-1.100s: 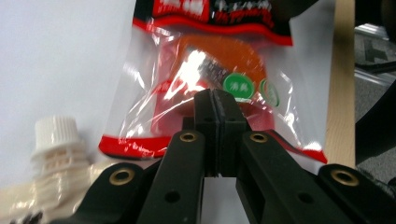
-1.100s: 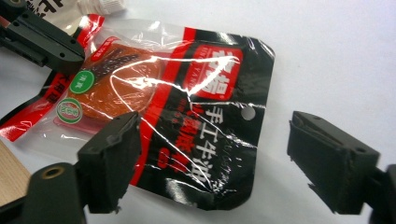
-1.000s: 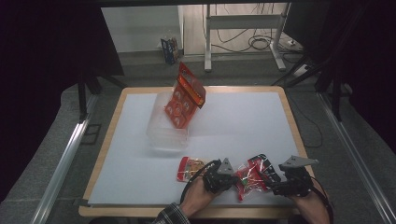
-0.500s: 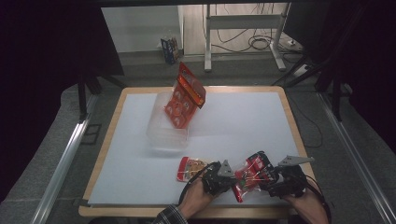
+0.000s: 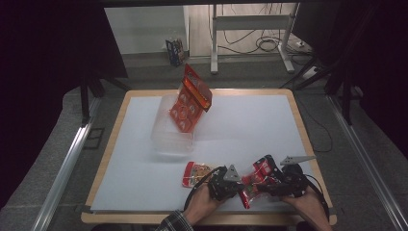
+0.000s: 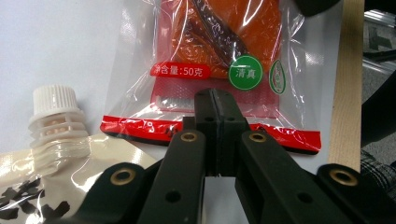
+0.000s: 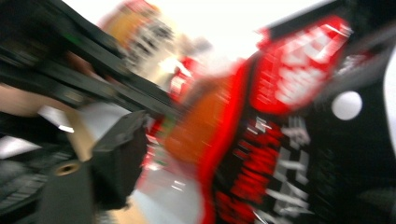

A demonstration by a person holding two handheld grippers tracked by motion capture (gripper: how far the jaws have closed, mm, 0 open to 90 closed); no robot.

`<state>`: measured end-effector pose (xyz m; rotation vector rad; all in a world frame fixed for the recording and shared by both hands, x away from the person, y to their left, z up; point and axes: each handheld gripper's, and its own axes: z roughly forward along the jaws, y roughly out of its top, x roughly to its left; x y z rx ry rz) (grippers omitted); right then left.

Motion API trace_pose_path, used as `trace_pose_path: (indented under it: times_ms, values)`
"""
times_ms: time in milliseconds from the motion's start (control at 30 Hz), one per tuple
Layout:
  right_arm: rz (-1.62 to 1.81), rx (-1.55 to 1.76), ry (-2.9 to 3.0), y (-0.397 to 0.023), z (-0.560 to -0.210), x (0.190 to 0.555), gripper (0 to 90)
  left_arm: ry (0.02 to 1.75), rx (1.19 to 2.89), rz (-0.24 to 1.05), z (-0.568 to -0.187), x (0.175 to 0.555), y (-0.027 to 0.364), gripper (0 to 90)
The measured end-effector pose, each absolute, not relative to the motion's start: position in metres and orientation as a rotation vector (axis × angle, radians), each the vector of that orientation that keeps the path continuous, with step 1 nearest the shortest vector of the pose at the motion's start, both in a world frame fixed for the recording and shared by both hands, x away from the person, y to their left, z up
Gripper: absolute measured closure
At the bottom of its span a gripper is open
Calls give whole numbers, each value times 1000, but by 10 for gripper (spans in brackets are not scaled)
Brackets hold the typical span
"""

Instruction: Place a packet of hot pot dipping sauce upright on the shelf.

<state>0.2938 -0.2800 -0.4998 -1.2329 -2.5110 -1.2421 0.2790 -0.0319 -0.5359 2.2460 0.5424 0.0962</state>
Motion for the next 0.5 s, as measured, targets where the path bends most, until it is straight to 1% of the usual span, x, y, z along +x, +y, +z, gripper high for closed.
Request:
trace_pose_path:
  times_ms: [133,200,233,367,500]
  values:
    - [-1199,-1188,-2537,-270,-500,294,336,547,2244,93,-536,279,-32,900]
    - [-1192,-1177,-2560,-266,-500,293,408,546,2244,92,-536,279,-32,900]
    - [-1193,-1177,-2573,-264,-499,292,463,546,2242,92,-536,279,-31,900]
    - [-1190,-1190,-2543,-264,-497,294,588,549,2234,93,-536,278,-30,897]
    - [-1215,-1210,-2473,-265,-494,296,657,543,2216,89,-533,278,-24,811]
